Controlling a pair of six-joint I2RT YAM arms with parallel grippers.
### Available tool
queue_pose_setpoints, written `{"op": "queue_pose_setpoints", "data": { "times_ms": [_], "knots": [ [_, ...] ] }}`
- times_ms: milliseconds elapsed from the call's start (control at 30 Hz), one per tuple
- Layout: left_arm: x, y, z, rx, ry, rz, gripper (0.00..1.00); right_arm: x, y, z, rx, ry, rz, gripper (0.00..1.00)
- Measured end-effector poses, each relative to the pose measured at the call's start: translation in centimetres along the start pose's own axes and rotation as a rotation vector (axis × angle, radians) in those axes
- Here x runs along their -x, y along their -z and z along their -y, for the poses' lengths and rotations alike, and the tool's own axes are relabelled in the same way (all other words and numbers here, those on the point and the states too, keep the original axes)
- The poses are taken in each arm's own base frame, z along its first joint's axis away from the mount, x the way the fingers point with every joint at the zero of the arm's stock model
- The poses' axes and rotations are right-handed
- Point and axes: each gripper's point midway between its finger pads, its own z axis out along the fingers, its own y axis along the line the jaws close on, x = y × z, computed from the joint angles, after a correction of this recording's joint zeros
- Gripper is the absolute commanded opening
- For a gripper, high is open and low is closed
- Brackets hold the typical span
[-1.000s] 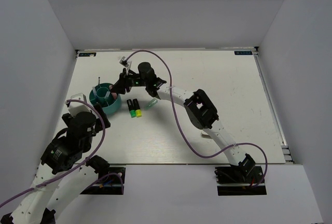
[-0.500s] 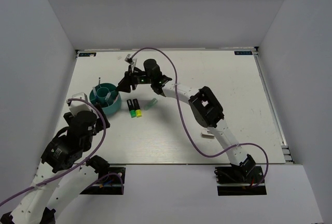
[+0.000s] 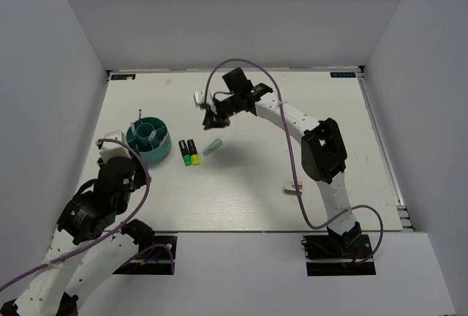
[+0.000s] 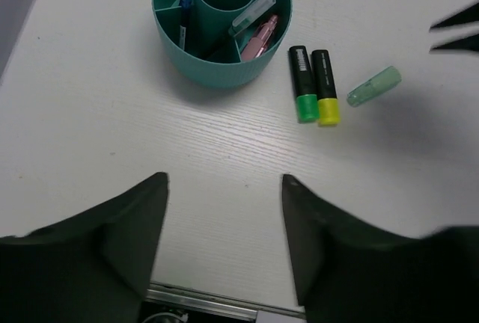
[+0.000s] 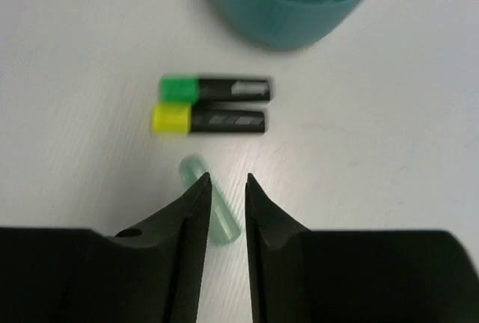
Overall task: Sort the stationery into containers
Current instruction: Pick up the stationery from the center of the board.
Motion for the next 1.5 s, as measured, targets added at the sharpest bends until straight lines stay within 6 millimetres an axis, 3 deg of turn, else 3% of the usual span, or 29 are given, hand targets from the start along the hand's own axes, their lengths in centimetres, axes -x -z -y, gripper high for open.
{"op": "queue_pose_setpoints", "data": {
  "times_ms": [67, 100, 233, 300, 567, 900, 1367, 1500],
  "knots": [
    [-0.1, 0.0, 0.1, -0.008, 0.001, -0.006, 0.98, -3.3, 0.3, -2.6, 0.109, 0.127, -0.114, 0.47],
    [-0.2, 0.0, 0.2, -0.012, 0.0, -0.009, 0.98, -5.0, 0.4, -3.8, 0.165, 0.175, -0.161, 0.57],
    [-0.4, 0.0, 0.6, -0.025, 0.002, -0.024, 1.0, -9.8, 0.7, -7.3, 0.357, 0.34, -0.261, 0.62],
    [-0.6, -0.1, 0.7, -0.028, 0.0, -0.032, 1.0, -10.5, 0.7, -7.7, 0.389, 0.376, -0.265, 0.62],
    [-1.0, -0.1, 0.8, -0.038, -0.005, -0.052, 1.0, -11.9, -1.0, -6.3, 0.42, 0.484, -0.26, 0.62],
    [-2.0, -0.3, 0.7, -0.033, -0.012, -0.076, 1.0, -13.1, -3.1, -5.6, 0.396, 0.412, -0.272, 0.59],
    [-2.4, -0.4, 0.8, -0.039, -0.01, -0.088, 1.0, -13.4, -4.0, -4.5, 0.36, 0.371, -0.28, 0.58],
    [-2.4, -0.4, 0.8, -0.039, -0.007, -0.088, 1.0, -13.5, -4.1, -4.0, 0.365, 0.391, -0.289, 0.51]
  ]
}}
